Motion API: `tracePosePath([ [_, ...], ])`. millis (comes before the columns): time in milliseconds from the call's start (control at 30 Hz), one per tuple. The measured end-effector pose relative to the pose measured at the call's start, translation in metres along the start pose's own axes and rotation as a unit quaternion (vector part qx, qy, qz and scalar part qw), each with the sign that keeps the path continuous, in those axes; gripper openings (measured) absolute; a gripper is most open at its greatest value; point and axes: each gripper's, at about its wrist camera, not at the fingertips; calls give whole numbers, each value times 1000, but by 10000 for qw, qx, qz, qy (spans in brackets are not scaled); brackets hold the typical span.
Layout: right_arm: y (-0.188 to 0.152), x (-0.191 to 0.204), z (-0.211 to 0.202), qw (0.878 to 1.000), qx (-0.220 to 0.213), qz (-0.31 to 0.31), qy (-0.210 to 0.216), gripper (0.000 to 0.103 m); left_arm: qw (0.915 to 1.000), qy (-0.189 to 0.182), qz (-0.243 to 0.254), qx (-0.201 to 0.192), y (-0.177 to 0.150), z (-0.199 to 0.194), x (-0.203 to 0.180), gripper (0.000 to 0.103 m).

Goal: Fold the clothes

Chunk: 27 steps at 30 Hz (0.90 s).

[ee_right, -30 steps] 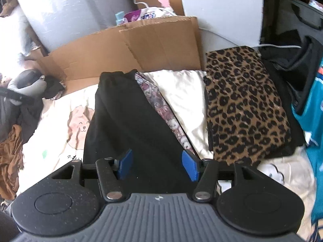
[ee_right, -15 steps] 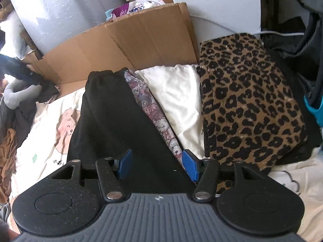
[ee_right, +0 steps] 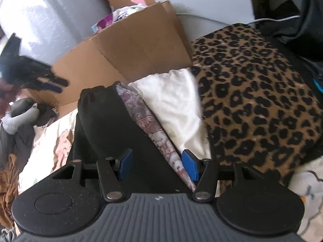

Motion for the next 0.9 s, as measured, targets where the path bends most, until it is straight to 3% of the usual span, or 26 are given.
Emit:
tracePosePath([
  [233,-4,6,25,9998,-22,-120,164,56,9999,10,53,116,11,37,-21,42],
  [500,-10,13,51,9993,-64,-219,299,46,9998,116,-147,-31,17,56,-42,42],
  [633,-15,9,54,9997,-185,38,131,35,9995,249,-91,-177,20,61,-59,42],
  [900,-21,-4,57,9997,-146,115,-128,35,9996,236,-126,55,6,89,-89,42],
])
Point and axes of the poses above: each gripper's, at about its wrist camera, not at the fingertips, and z roughly the way its jaws point, x to its left, y to its top, and after that the axes turned 2 degrees about y, right-handed
